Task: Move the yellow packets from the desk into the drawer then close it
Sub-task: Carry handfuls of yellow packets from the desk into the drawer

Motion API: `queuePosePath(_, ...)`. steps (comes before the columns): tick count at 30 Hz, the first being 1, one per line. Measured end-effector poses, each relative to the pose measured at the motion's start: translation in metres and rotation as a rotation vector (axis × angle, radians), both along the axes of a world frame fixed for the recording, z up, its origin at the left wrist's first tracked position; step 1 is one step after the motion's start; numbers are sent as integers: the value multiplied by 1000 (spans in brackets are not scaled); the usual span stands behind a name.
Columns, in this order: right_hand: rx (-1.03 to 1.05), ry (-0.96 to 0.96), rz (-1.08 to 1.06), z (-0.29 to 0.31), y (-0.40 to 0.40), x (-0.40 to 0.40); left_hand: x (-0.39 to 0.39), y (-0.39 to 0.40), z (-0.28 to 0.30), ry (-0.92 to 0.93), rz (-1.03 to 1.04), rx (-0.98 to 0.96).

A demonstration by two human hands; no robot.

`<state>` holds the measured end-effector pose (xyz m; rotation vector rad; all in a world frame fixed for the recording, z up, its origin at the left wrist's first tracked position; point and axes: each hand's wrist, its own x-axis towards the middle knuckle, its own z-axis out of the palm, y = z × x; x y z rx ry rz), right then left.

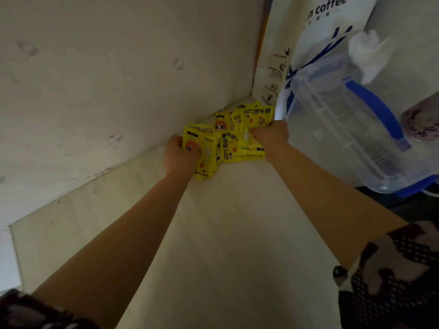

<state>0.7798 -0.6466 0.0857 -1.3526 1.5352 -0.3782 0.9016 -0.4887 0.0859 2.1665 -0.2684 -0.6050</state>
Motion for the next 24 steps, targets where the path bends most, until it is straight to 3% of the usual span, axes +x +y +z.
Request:
queuePosePath(7, 87, 105, 102, 1, -9, 17, -2, 8, -1, 67, 23, -23)
queuePosePath(12, 174, 110, 82, -3, -18, 25, -1, 4, -2, -49, -77, -26)
queuePosePath(21, 71, -36, 67, -18, -34, 40, 8, -7, -4, -96, -140, -7)
queuePosePath(24, 1, 60, 113, -18, -40, 42, 13, -12, 0, -120, -190, -10)
